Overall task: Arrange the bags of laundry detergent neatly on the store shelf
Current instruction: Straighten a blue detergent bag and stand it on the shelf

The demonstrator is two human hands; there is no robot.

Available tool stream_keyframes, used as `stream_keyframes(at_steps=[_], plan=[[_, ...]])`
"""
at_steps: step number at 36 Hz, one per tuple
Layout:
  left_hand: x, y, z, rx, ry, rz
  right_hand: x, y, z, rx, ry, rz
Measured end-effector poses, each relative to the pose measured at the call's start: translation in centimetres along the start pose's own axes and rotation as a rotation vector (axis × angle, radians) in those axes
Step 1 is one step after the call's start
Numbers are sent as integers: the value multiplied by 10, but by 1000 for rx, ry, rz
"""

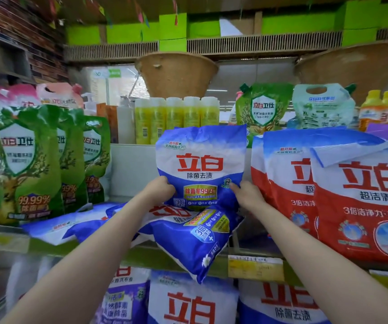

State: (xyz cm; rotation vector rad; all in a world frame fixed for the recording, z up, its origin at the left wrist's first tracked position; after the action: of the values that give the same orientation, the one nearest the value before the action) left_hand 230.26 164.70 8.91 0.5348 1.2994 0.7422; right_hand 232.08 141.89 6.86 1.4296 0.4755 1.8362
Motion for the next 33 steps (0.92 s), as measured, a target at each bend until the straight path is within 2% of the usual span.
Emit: stream_keyframes(at_steps=[5,8,14,16,19,20,23,29,33], plan=[[-3,11,7,-40,-47,-98,11,5,5,-94,-38,-10],[-2,7,9,6,-71,-20,7,0,7,-115,-55,23],[-2,2,2,9,-128,129,9,-2,-1,-127,-106,268],[-2,2,-3,25,-123,163,11,-6,-8,-64,-80,207],[-3,3,-10,66,-108,241,24,-14,-27,183,37,-114],[-4,3,-12,75,-108,266,29,-15,-33,260,71,-155],[-6,5,-22,91,-120,292,39,-17,-41,452,98,-64],[4,21,-35,31,-119,326,40,-24,-27,548,23,-31],[19,38,-41,-1,-37,397,52,-21,-30,648,-39,-83]])
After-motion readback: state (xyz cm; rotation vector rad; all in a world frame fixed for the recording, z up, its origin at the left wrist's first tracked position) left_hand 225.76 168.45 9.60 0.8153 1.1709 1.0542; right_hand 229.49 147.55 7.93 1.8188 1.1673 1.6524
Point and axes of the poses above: each hand's wrist, its own z-axis towards the middle knuckle, its own y-axis out of the back of the hand, x = y × z, the point moved 3 cm from there along z, towards the middle knuckle, and after that the axes turned 1 degree about x, right-handed, at the moved point
